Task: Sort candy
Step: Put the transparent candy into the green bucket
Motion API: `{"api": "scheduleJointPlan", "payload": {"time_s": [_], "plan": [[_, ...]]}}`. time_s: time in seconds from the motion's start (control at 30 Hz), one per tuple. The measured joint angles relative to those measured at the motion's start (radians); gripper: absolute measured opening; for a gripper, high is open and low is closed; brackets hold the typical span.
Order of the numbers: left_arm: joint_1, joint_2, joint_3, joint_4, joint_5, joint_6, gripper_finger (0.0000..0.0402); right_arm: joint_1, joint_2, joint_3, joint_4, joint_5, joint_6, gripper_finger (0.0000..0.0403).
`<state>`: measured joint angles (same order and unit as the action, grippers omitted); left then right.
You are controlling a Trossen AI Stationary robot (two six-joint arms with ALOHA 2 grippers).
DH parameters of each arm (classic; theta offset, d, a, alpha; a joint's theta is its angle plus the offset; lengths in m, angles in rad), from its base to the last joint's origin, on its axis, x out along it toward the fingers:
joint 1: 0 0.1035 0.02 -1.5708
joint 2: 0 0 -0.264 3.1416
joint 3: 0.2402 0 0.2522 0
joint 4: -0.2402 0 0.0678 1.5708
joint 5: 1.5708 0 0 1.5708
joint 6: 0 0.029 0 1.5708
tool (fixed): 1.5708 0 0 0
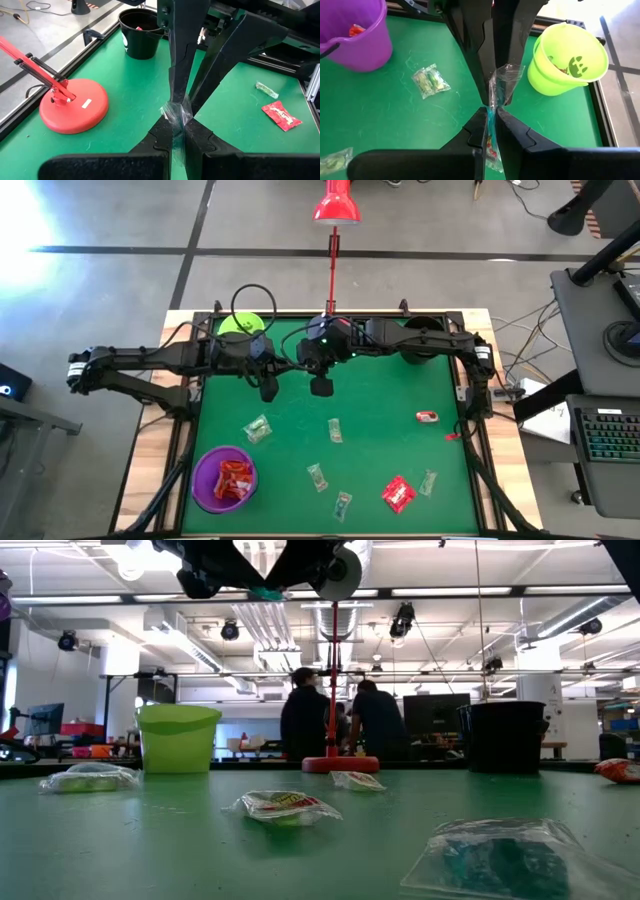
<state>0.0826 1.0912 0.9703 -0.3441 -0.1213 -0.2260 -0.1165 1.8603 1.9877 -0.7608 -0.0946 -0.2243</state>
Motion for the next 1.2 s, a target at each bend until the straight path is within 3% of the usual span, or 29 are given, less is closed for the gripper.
{"api": "scheduleJointPlan", "payload": {"time_s": [1.2], "plan": [[0.0,-0.004,0.0,-0.02,0.009,-0.01,0.0002,0.003,0.001,0.013,0.011,-0.01,-0.007,0.0029]]}}
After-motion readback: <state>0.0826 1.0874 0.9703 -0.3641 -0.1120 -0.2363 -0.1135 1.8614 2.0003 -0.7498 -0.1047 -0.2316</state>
